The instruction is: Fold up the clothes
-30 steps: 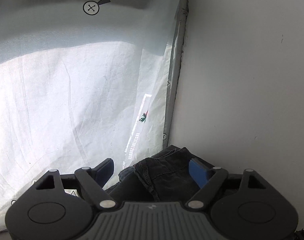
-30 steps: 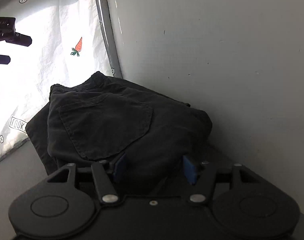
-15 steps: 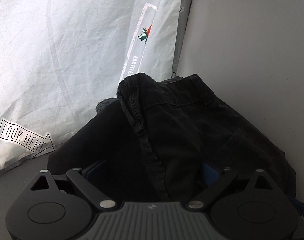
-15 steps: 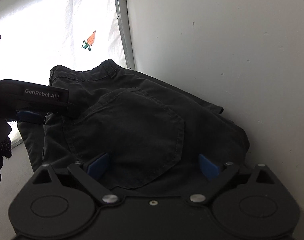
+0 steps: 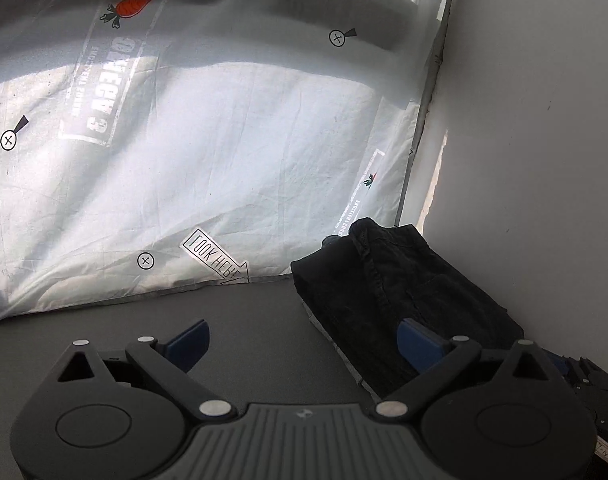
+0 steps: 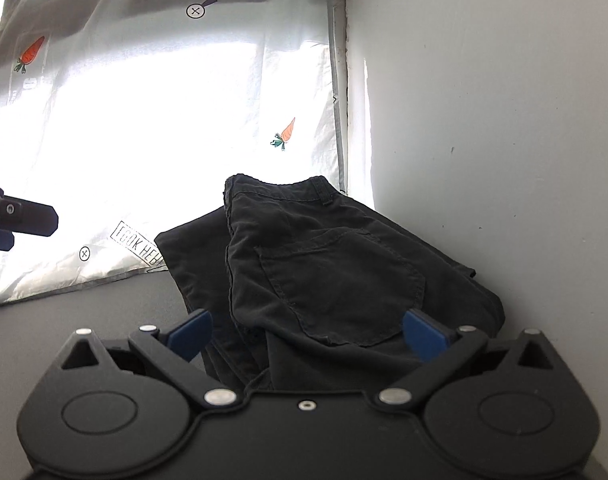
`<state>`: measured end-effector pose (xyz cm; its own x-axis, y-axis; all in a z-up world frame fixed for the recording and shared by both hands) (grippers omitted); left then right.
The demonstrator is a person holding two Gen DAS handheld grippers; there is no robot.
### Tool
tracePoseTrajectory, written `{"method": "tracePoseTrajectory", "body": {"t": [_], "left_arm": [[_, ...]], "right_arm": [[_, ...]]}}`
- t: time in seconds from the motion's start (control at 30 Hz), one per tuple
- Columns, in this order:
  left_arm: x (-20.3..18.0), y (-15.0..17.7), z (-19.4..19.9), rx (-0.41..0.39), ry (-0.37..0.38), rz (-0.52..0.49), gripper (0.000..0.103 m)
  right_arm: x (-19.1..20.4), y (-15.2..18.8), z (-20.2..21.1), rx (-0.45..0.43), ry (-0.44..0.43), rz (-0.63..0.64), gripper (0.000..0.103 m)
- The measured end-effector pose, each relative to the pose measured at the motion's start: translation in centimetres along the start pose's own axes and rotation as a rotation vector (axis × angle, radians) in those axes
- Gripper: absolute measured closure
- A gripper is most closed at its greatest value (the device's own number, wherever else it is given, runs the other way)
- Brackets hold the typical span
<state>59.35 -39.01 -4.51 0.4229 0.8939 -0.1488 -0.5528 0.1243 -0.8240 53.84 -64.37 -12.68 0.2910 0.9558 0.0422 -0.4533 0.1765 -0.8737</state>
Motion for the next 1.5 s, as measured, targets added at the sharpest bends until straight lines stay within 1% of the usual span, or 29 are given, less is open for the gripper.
{"method": "tracePoseTrajectory", "body": {"t": [0.2,0.33,0.47,0.63,0.8,0.93,1.03,1.13,1.23,1.33,1.5], "left_arm": [[4.4,4.7,13.5,-0.098,-0.099,0.071,0.000],[6.6,7.6,20.4,-0.156,-0.157,0.076,0.000],[8.6,9.4,25.5,-0.211,-0.203,0.047,0.000],[10.2,12.2,30.4,-0.173,-0.153,0.022,0.000],[12.1,15.8,35.2,-0.163,-0.188,-0.012,0.000],[13.8,18.6,38.7,-0.161,-0.177,-0.003,0.000],[15.4,20.8,41.6,-0.151,-0.213,0.004,0.000],[16.6,22.7,43.7,-0.124,-0.251,0.000,0.000],[18.1,24.7,45.7,-0.095,-0.287,0.029,0.000],[19.3,26.5,47.3,-0.067,-0.294,0.080,0.000],[20.3,28.5,49.2,-0.047,-0.340,0.090,0.000]], "right_arm": [[8.5,-0.5,7.8,-0.091,-0.112,0.060,0.000],[13.3,0.0,13.0,-0.078,-0.198,0.105,0.000],[17.9,1.3,18.4,-0.065,-0.258,0.139,0.000],[22.6,4.0,24.5,-0.016,-0.270,0.112,0.000],[26.8,7.7,30.3,0.025,-0.271,0.107,0.000],[29.6,11.1,34.9,0.032,-0.258,0.129,0.000],[31.5,13.4,37.8,0.052,-0.264,0.134,0.000],[33.4,15.6,40.6,0.071,-0.278,0.170,0.000],[34.8,17.2,43.1,0.080,-0.291,0.198,0.000],[36.0,18.6,45.2,0.092,-0.308,0.213,0.000],[36.8,20.5,47.5,0.103,-0.321,0.219,0.000]]}}
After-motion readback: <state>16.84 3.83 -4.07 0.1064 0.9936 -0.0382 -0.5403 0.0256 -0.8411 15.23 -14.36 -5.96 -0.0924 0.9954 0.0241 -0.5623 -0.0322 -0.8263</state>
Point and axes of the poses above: each gripper's, at about its wrist camera, not at the fingertips, and z roughly against the way its jaws point, x to its left, y to its underside, the point moved 10 cm from there along -z, roughly the way its jaws point, and after that the axes turned 3 degrees about x, right-handed, at the moved point
